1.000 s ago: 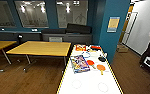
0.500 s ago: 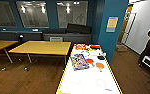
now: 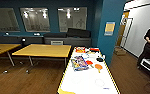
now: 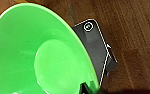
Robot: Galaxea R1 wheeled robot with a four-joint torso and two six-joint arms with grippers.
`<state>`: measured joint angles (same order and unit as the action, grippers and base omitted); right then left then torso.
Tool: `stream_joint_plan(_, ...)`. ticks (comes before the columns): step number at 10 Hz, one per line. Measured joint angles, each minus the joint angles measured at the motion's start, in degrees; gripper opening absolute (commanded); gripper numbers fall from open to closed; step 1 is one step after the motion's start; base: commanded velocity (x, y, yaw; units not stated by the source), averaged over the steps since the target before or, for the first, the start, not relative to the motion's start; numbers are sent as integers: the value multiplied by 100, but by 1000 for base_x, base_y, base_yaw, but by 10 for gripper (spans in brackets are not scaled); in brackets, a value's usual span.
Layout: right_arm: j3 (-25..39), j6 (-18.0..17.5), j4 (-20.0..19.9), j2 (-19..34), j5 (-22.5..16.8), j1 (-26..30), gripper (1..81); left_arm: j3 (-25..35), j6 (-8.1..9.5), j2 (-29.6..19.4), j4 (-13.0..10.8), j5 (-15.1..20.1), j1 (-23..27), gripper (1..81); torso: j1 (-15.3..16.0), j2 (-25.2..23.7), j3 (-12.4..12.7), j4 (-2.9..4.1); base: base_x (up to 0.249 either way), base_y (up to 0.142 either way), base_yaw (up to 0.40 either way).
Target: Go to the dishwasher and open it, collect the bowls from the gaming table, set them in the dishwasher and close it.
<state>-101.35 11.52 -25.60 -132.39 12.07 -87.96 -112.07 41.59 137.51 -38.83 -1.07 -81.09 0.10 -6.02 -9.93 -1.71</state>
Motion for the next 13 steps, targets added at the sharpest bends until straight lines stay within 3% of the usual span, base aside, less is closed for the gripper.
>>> stream_joint_plan(4,-110,0,0,-160,-35,4,10,-100,0,78,-50,0,-5,10,0,-2,-5,0,-130,0,0)
stream_joint_plan(13,-820,2,149,-647,-163,-30,10,-1398,0,719,-108,-88,-243,10,-2,-5,-5,0,-147,0,0)
